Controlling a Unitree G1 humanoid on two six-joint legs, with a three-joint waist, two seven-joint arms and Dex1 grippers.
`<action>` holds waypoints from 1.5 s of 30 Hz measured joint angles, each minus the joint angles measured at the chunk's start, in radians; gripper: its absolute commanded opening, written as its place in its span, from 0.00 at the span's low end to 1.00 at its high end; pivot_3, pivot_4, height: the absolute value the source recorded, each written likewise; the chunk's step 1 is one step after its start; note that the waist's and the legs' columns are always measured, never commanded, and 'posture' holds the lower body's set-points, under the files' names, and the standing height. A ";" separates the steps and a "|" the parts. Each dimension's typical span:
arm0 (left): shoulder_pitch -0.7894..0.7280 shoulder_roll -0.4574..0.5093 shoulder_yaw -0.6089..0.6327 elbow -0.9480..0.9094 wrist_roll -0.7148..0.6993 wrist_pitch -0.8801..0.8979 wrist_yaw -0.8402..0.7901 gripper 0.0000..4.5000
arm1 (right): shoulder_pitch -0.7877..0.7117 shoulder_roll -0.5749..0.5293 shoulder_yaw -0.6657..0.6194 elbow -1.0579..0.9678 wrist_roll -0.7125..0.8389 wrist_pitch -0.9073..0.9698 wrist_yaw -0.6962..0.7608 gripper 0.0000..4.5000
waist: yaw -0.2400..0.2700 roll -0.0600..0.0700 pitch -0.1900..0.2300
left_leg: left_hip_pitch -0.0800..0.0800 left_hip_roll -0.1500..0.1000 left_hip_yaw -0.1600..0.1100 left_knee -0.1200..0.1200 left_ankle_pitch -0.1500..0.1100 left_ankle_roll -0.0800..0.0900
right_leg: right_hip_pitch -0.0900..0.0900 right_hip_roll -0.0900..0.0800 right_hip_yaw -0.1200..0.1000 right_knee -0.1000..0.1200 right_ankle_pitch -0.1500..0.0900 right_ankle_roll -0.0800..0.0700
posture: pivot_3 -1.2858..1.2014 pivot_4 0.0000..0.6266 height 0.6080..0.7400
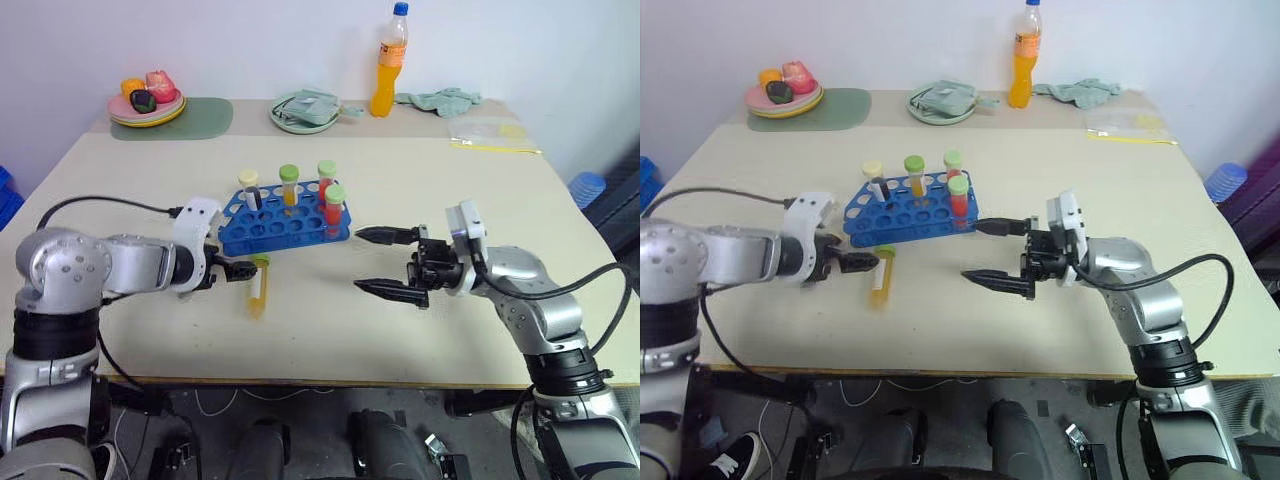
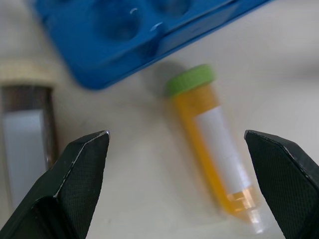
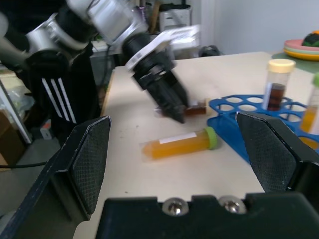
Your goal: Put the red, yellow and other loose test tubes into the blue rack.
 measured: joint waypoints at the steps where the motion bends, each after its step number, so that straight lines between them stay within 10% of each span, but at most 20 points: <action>1: -0.035 0.015 -0.026 0.048 -0.042 0.000 0.040 1.00 | 0.003 0.003 0.004 0.000 -0.005 -0.002 -0.003 0.98 | -0.001 0.000 0.000 | 0.000 0.000 0.000 0.000 0.000 0.000 | 0.000 0.000 0.000 0.000 0.000 0.000 | 0.52 0.24 1.00; 20: -0.026 0.057 -0.344 0.190 -0.625 -0.225 0.607 1.00 | 0.033 0.035 0.010 -0.008 -0.028 -0.022 -0.040 0.98 | 0.014 0.000 0.000 | 0.000 -0.001 0.000 0.000 0.001 -0.003 | 0.000 -0.001 0.000 0.000 0.000 0.000 | 0.52 0.24 1.00; 45: -0.041 0.098 -0.344 0.318 -0.668 -0.256 0.649 1.00 | 0.091 0.036 0.011 -0.078 -0.027 -0.002 -0.098 0.98 | 0.009 0.000 0.000 | 0.000 -0.001 0.003 -0.001 0.002 -0.004 | 0.000 0.001 0.000 0.000 0.000 0.000 | 0.52 0.24 1.00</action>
